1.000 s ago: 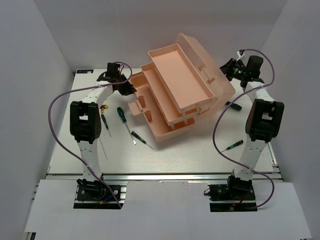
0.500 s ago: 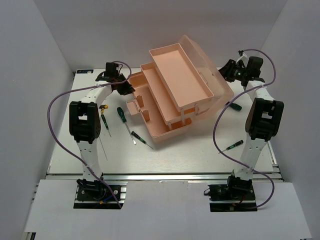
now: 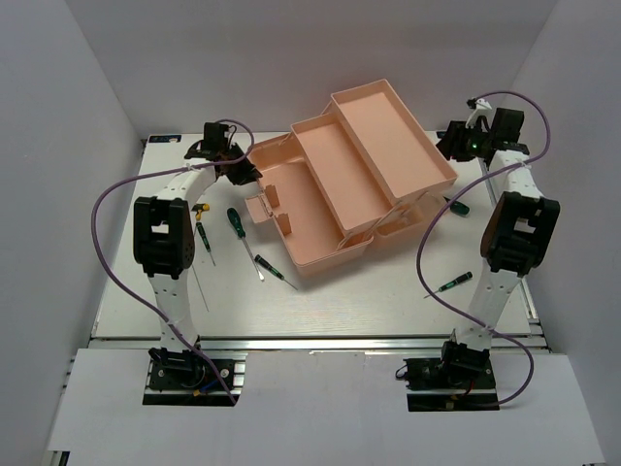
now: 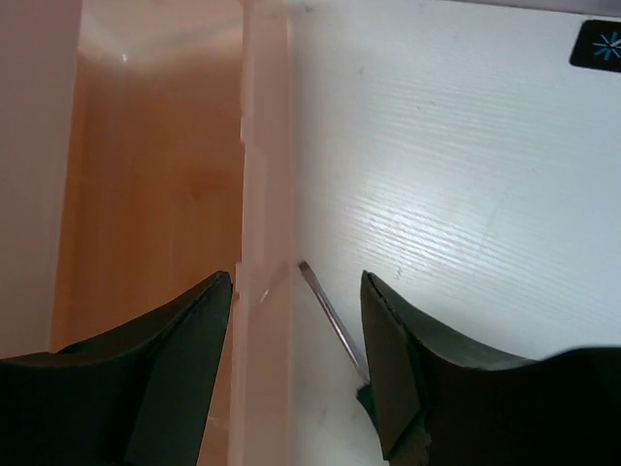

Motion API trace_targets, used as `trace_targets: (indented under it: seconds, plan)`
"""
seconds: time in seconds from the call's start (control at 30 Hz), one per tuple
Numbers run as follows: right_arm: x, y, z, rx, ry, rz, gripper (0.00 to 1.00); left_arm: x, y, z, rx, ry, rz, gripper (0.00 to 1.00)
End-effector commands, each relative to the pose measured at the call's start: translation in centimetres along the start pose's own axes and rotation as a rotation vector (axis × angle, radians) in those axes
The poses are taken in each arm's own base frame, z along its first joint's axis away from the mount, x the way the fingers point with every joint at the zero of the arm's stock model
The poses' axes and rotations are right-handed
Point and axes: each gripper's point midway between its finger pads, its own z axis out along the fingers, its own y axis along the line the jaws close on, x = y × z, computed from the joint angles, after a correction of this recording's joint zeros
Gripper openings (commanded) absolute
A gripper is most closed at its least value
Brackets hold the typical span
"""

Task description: Sort the tools into containers

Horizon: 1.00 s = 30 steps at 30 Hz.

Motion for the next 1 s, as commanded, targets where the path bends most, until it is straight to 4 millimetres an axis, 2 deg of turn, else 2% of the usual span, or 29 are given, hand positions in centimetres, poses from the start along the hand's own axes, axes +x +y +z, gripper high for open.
trace_targets:
  seconds: [0.0, 0.07, 0.1, 0.2, 0.37, 0.47, 0.6, 0.73, 0.77, 0.8, 0.87, 0.9, 0.93, 0.97]
  plan:
    - [-2.1, 0.2, -3.7, 0.058, 0.025, -0.26, 0.62, -0.6, 0.7, -1.0, -0.02, -0.021, -0.027, 0.23]
    - [-1.2, -0.5, -4.7, 0.092, 0.082, -0.363, 0.68, -0.6, 0.5, -1.0, -0.012, -0.021, -0.029, 0.24]
    - [-0.2, -1.5, -5.4, 0.131, 0.142, -0.441, 0.7, -0.6, 0.4, -1.1, -0.007, -0.022, -0.029, 0.24]
    - [1.9, -3.3, -7.1, 0.184, 0.249, -0.573, 0.75, -0.9, -0.3, -1.5, 0.018, -0.034, -0.03, 0.31]
    - [5.7, -4.6, -10.3, 0.148, 0.359, -0.597, 0.77, -2.9, -3.4, -3.5, 0.103, -0.084, -0.015, 0.53]
    - [8.3, -5.4, -10.7, 0.101, 0.419, -0.582, 0.77, -4.2, -5.5, -5.1, 0.154, -0.117, -0.003, 0.59]
    - [10.4, -6.6, -10.1, 0.063, 0.452, -0.572, 0.76, -7.3, -10.0, -8.4, 0.266, -0.191, 0.032, 0.64]
    - [11.9, -6.6, -8.7, -0.026, 0.468, -0.572, 0.76, -9.3, -13.0, -11.9, 0.322, -0.252, 0.07, 0.66]
    - [11.4, -6.5, -8.3, -0.035, 0.457, -0.58, 0.76, -9.5, -13.0, -12.4, 0.316, -0.262, 0.074, 0.66]
    - [11.6, -6.3, -8.2, -0.057, 0.457, -0.586, 0.77, -9.5, -13.4, -13.9, 0.317, -0.28, 0.086, 0.67]
    - [12.3, -6.2, -7.2, -0.078, 0.47, -0.592, 0.78, -8.8, -12.3, -14.5, 0.278, -0.286, 0.087, 0.68]
    - [12.4, -6.4, -6.8, -0.069, 0.471, -0.604, 0.8, -8.6, -12.6, -16.8, 0.286, -0.319, 0.106, 0.68]
    - [13.0, -6.5, -6.0, -0.074, 0.482, -0.604, 0.82, -6.8, -10.6, -15.9, 0.244, -0.283, 0.094, 0.69]
    - [13.2, -6.8, -5.6, -0.065, 0.486, -0.603, 0.84, -6.2, -9.8, -16.3, 0.227, -0.292, 0.092, 0.7]
